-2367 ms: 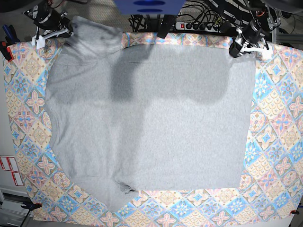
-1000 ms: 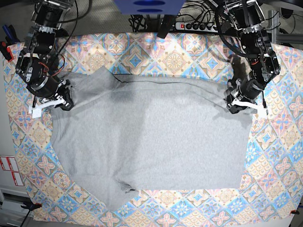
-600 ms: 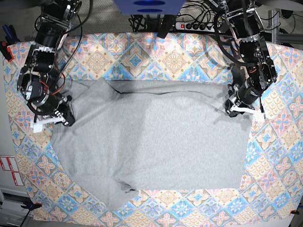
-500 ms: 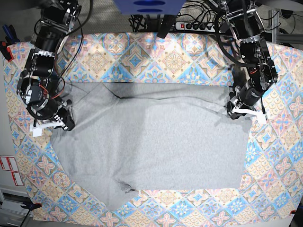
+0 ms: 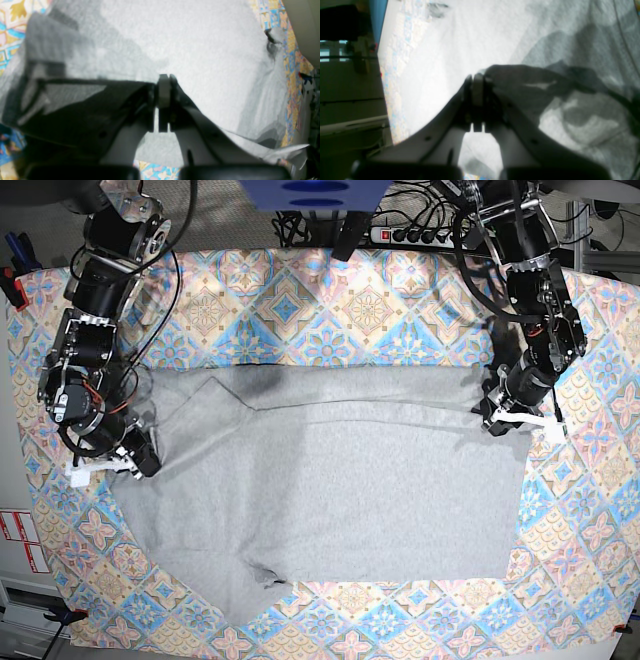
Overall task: Fold the T-shirt properly
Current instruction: 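Drag both grippers toward the hem, folding the collar end over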
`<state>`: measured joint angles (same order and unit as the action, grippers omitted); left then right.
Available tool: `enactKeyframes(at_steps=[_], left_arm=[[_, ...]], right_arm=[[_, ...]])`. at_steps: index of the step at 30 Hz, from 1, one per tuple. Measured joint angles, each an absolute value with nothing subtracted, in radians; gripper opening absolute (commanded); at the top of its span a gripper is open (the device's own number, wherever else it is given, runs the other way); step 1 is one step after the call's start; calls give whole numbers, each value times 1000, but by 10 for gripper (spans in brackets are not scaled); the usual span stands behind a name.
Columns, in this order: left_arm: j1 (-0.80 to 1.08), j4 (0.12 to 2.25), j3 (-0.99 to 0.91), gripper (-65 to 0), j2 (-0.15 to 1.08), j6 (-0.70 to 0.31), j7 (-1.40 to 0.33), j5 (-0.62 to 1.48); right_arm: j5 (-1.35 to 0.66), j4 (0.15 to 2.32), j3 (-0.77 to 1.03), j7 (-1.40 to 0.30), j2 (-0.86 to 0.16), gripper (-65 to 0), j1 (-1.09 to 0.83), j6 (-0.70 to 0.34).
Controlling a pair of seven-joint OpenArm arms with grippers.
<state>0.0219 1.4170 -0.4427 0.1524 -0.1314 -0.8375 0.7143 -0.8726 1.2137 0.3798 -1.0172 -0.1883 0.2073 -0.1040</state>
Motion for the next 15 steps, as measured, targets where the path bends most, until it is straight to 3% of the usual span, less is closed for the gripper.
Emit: enactKeyframes(at_steps=[5, 11, 15], left_arm=[[22, 1417, -443, -634, 152, -131, -837, 714], [27, 1417, -443, -433, 152, -131, -836, 715], [45, 1417, -443, -346, 152, -131, -837, 722]], right_arm=[[-869, 1197, 380, -1006, -189, -626, 194, -101], [-871, 1208, 385, -999, -188, -489, 160, -103], [-873, 1210, 387, -1006, -189, -459, 155, -102]])
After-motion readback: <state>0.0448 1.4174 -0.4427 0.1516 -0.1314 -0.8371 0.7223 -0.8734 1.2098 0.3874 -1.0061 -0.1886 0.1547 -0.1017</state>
